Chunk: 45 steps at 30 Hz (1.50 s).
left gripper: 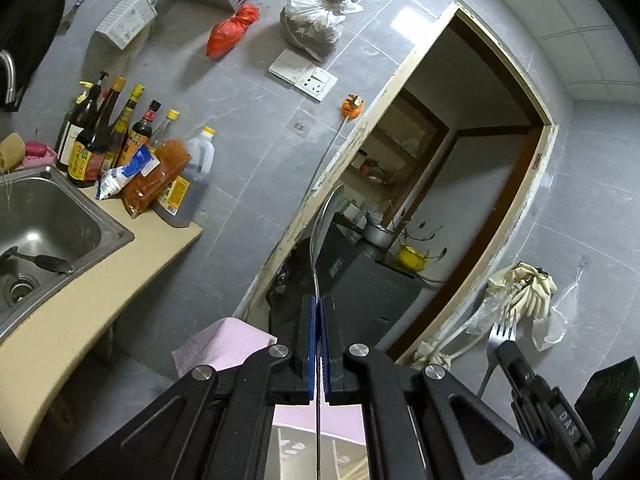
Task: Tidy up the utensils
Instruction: 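Lift the spoon and fork with both grippers toward the holder, then carry the silver spoon and fork with both grippers over the white holder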
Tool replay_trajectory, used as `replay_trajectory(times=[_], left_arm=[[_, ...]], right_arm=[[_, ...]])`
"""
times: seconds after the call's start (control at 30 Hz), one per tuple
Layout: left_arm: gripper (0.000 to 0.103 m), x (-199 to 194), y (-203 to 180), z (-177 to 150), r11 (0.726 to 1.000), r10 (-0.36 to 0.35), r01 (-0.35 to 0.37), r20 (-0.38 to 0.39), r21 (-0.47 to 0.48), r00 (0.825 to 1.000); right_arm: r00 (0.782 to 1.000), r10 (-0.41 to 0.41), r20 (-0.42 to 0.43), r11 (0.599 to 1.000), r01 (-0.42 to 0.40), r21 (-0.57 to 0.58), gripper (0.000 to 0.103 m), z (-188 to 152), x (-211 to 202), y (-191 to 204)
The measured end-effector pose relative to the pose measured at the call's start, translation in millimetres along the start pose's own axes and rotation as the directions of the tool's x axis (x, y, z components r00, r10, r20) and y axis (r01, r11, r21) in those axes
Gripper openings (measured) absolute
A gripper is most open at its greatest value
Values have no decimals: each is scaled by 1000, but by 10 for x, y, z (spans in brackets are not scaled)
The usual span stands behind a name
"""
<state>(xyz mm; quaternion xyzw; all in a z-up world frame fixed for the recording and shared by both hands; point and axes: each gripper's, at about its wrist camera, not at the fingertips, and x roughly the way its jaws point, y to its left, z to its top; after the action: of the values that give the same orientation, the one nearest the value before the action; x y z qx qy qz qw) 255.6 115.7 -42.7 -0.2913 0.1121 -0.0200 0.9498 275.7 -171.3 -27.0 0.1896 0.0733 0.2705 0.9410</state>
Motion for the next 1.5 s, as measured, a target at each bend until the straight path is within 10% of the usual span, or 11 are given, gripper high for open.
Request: replay_trajectory(times=[0.87, 1.5], left_arm=[[3, 16, 4, -548, 983, 96, -117, 146, 141, 985], [3, -124, 65, -603, 965, 141, -133, -20, 226, 990]], right_arm=[[997, -6, -78, 1000, 7, 4, 3, -605, 372, -174], [987, 16, -160, 1000, -15, 5, 4, -619, 183, -212]])
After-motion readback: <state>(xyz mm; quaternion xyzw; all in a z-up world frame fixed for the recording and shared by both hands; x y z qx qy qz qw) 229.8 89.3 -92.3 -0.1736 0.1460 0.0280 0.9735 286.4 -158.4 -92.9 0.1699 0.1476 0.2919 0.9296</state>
